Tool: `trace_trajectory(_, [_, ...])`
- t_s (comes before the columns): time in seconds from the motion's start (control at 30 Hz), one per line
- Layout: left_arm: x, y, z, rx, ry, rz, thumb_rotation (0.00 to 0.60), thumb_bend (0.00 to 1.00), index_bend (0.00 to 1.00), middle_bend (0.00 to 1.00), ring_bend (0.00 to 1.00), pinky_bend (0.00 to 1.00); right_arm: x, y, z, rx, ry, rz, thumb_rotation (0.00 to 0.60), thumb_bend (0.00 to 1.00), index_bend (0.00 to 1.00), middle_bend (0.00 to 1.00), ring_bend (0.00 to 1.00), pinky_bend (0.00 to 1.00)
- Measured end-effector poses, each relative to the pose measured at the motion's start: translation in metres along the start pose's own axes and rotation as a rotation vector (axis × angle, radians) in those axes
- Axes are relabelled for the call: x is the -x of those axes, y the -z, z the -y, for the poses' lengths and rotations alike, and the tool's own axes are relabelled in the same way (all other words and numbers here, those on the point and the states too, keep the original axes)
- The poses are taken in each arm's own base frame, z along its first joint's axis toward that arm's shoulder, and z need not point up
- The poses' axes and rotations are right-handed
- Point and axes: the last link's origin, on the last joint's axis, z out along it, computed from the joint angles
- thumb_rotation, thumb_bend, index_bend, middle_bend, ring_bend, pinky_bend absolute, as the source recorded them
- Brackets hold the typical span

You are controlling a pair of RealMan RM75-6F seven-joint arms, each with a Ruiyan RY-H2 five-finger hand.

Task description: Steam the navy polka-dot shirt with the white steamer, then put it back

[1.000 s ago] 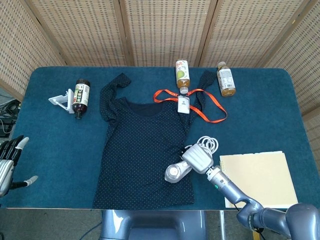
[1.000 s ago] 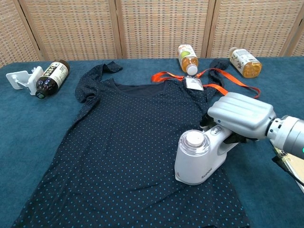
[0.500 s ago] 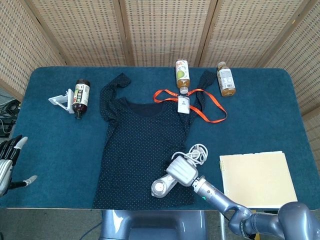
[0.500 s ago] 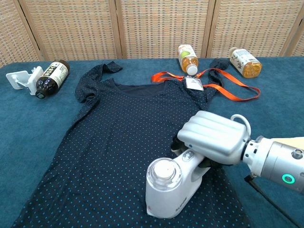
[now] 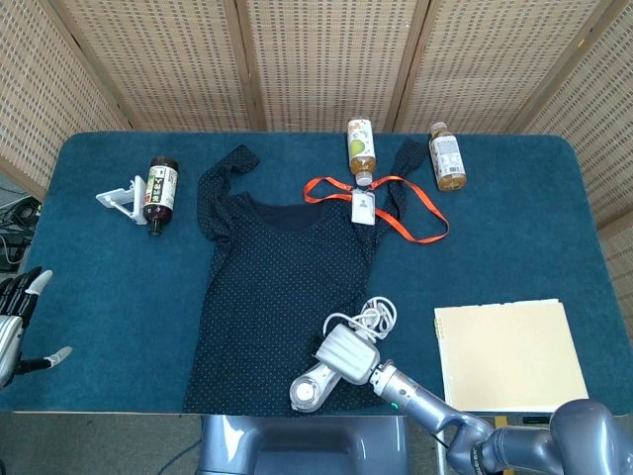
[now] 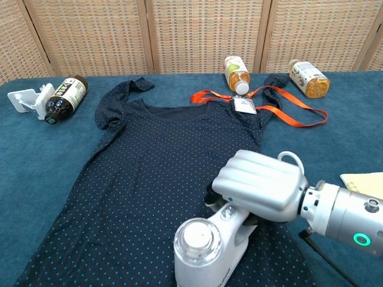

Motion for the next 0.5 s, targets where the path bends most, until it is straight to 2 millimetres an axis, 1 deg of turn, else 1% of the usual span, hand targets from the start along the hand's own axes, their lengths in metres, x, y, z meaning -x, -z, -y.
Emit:
trace_trajectory(0.13, [0.000,0.000,0.000,0.001,-0.001,0.001,0.600,0.00,0.00,0.00,0.00,0.00,0.002,0.005,-0.020,0.052,0.018,0.009,0.600,1.00,0.80,0.64,0.75,1.00])
trace_trajectory(0.4, [0.001,0.000,-0.002,0.004,-0.003,0.002,0.600,0.00,0.00,0.00,0.00,0.00,0.005,0.015,-0.070,0.176,0.064,0.021,0.600,1.00,0.80,0.64,0.75,1.00])
trace_trajectory(0.5, [0.000,0.000,-0.002,0.004,-0.002,0.001,0.600,0.00,0.00,0.00,0.00,0.00,0.001,0.014,-0.082,0.219,0.041,0.004,0.600,1.00,0.80,0.64,0.75,1.00])
